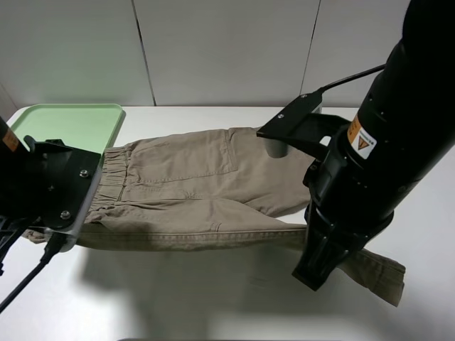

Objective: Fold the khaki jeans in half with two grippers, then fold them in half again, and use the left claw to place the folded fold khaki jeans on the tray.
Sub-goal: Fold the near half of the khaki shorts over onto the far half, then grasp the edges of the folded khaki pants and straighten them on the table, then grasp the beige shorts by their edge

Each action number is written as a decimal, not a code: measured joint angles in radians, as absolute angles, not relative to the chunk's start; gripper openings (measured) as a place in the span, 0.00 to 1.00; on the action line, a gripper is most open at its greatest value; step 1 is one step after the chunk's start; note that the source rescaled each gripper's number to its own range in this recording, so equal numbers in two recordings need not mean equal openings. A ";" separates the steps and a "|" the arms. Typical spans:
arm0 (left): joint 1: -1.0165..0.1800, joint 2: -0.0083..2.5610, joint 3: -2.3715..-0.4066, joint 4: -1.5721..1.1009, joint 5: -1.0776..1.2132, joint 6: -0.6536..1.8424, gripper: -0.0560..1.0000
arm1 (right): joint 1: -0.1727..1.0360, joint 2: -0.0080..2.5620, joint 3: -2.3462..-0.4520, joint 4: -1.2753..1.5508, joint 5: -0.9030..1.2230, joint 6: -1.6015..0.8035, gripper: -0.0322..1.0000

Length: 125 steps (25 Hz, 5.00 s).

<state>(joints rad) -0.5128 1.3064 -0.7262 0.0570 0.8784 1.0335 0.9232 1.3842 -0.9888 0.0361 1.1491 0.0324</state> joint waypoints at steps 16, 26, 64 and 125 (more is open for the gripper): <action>-0.510 1.306 -0.726 0.131 0.610 0.949 0.05 | 0.661 1.505 -1.263 -0.030 1.176 -0.082 0.03; -0.511 1.501 -0.729 0.501 0.336 0.512 0.05 | 0.571 1.654 -1.421 -0.049 1.103 -0.163 0.03; -0.362 1.737 -0.868 0.923 0.076 0.057 0.34 | 0.560 1.893 -1.438 -0.311 0.831 -0.126 0.38; -0.350 1.493 -0.872 0.499 0.408 -0.422 0.95 | 0.560 1.040 -1.250 -0.062 1.185 0.051 1.00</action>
